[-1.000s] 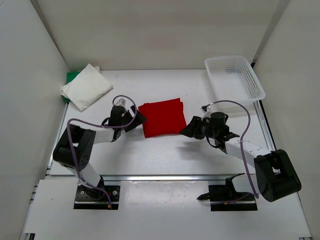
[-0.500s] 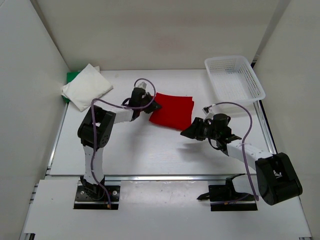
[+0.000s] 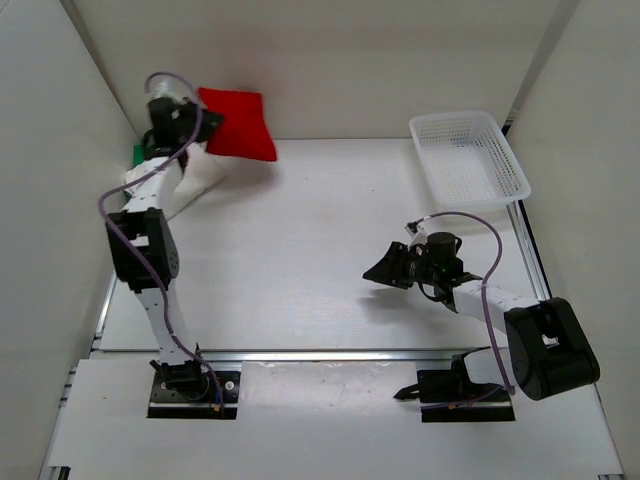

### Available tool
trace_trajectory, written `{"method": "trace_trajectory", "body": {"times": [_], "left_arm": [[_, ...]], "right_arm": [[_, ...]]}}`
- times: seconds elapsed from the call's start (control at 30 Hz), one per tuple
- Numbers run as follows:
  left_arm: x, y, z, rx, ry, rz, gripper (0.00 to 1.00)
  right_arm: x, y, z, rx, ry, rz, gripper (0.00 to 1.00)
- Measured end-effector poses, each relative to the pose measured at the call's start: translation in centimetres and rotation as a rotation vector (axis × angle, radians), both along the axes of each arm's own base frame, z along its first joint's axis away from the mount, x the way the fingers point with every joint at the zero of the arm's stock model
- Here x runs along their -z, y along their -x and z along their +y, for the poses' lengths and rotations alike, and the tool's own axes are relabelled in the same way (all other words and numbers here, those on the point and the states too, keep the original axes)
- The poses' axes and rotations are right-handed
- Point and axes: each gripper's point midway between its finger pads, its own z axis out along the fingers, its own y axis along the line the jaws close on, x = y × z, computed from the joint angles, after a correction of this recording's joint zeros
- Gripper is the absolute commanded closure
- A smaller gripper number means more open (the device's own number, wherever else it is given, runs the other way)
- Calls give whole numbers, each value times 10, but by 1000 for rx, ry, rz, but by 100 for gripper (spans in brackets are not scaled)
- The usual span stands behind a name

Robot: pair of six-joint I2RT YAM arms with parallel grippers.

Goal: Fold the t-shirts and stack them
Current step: Put the neatly folded tshirt into the corner of the board with the left arm

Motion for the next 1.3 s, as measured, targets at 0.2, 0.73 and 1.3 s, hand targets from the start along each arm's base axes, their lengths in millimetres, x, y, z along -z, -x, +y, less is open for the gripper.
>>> {"method": "trace_trajectory", "body": {"times": [0.2,0.73,1.3], "left_arm": [[86,69,210,-421,109,144,1],[73,145,161,-485,82,131,1],[212,362,-127,377,-287,358,1]], "right_arm": [[3,11,10,-57,-2,11,51],[21,42,28,-133,91,6,1],[32,42,30,-117,157,-61,1]]}}
